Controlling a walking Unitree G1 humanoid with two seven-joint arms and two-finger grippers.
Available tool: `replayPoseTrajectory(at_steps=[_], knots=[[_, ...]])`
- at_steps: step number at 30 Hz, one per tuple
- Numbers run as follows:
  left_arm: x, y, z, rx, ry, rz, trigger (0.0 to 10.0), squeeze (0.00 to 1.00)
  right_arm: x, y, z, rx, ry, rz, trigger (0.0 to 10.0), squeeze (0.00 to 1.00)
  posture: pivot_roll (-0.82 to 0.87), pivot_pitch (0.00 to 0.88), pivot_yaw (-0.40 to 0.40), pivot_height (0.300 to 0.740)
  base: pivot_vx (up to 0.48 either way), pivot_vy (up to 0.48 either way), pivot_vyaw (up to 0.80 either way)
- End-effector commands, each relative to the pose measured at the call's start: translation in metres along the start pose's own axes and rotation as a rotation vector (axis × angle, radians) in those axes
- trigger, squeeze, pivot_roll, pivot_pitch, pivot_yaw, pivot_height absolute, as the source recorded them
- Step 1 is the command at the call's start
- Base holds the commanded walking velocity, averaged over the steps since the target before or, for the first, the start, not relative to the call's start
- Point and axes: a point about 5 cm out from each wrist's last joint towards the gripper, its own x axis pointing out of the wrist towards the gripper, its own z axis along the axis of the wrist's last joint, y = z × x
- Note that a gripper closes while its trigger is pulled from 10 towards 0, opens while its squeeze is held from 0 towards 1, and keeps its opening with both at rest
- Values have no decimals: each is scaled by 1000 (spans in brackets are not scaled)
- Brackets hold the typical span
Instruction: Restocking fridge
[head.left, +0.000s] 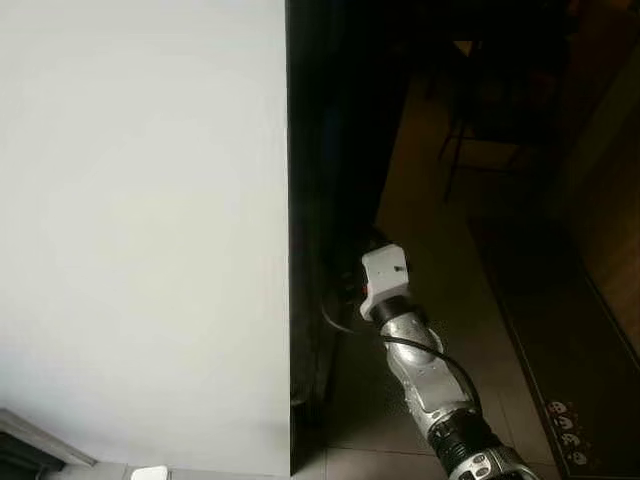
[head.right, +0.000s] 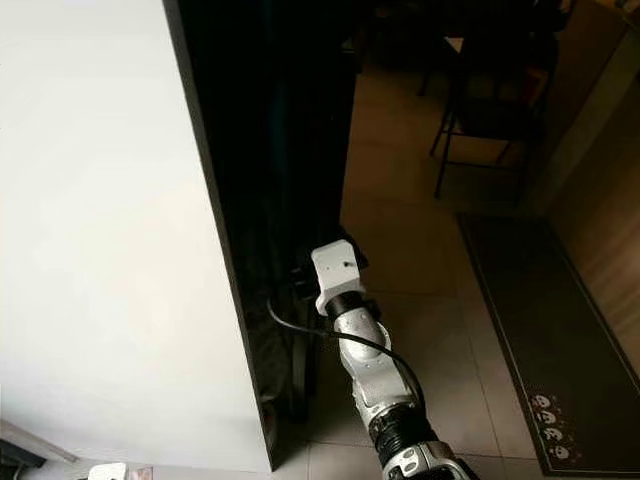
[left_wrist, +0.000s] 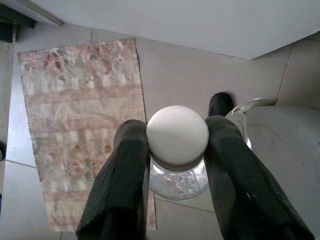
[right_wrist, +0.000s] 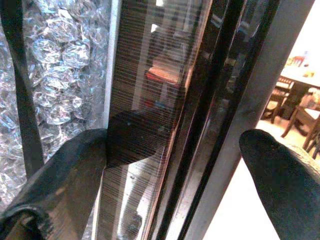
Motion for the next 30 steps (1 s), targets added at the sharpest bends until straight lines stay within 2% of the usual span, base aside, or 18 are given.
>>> replayPoseTrajectory(at_steps=[1, 7, 13, 18, 21, 23, 27, 29, 30], knots=[[-1, -2, -7, 6, 19, -7, 10000, 0, -7, -33, -2, 2, 7, -152, 10000, 0, 40, 0, -37, 740, 0, 0, 0], [-2, -6, -10, 4, 23, -14, 10000, 0, -22, -59, -17, -29, 67, -253, 10000, 0, 33, 0, -41, 740, 0, 0, 0], [-2, -5, -12, 3, 25, -14, 10000, 0, -36, -76, -31, -18, 134, -342, 10000, 0, 33, 0, -41, 740, 0, 0, 0], [-2, -10, -13, 4, 26, -17, 10000, 0, -51, -91, -53, 45, 245, -424, 10000, 0, 34, 0, -40, 740, 0, 0, 0], [-2, -13, -13, 6, 27, -18, 10000, 0, -58, -97, -63, 58, 297, -430, 10000, 0, 35, 0, -39, 740, 0, 0, 0], [-2, -13, -13, 8, 27, -18, 10000, 0, -70, -106, -75, 31, 366, -455, 10000, 0, 38, 0, -41, 740, 0, 0, 0], [-2, -3, -11, 7, 22, -9, 10000, 0, -92, -110, -97, 48, 493, -471, 10000, 0, 41, 0, -41, 740, 0, 0, 0], [-2, 0, -11, 6, 21, -7, 10000, 0, -96, -109, -101, 50, 514, -468, 10000, 0, 39, 0, -40, 740, 0, 0, 0], [-3, 5, -11, 8, 21, -3, 10000, 0, -108, -104, -113, 71, 583, -444, 10000, 0, 36, 0, -39, 740, 0, 0, 0]])
